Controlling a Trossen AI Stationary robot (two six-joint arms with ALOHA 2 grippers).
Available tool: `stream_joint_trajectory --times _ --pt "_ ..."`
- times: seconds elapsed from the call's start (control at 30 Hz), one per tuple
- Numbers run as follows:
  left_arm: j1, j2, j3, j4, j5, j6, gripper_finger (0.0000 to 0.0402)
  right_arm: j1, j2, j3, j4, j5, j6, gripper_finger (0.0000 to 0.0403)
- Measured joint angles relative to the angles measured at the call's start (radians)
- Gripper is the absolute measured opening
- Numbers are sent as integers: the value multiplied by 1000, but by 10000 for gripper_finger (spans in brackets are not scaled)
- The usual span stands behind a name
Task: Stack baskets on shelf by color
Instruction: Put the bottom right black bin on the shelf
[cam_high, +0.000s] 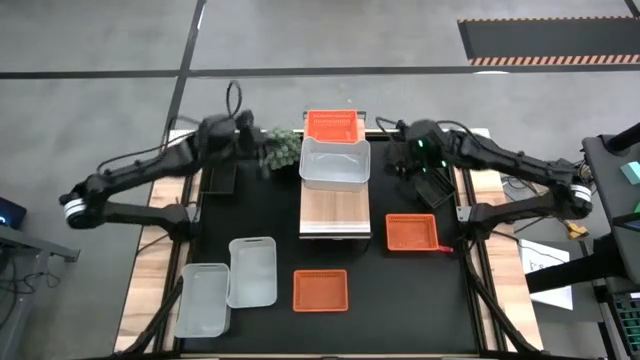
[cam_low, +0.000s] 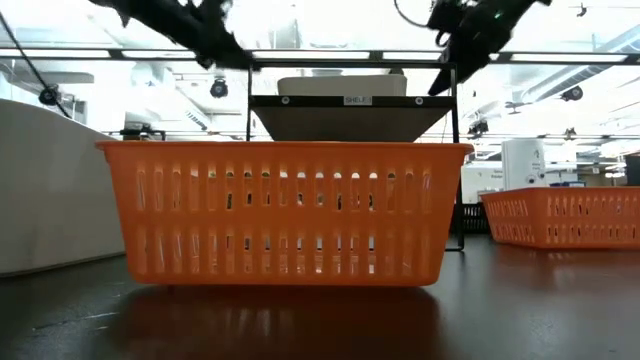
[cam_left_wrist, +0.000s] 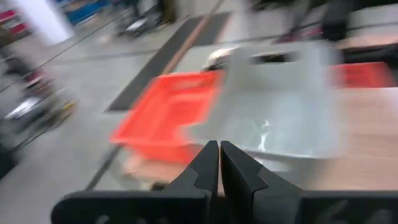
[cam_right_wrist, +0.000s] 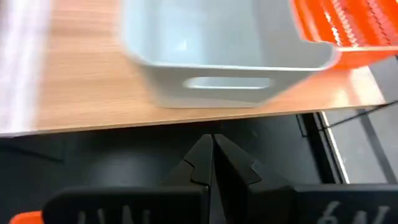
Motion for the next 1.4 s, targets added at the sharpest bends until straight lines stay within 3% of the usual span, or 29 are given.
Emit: stream_joint_trajectory --times 0.17,0.4,0.57,0.73,1.07,1.27,1.4 --pt "-213 -156 -140 49 2 -98 1 239 -108 -105 44 167 128 9" --pt "-469 -245 -352 383 0 -148 1 549 -136 -196 197 262 255 9" --pt "-564 -241 -404 525 -2 -148 1 741 -78 -195 308 309 264 9" --pt "-585 -214 -402 527 -4 -149 1 898 21 -131 362 454 264 9" --pt "-584 -154 -401 558 -7 -147 1 984 254 60 282 493 370 11" --pt "-584 -131 -400 552 -7 -146 1 983 359 190 64 497 526 49" --pt "-584 -130 -400 552 -7 -102 1 977 399 293 -220 654 748 88"
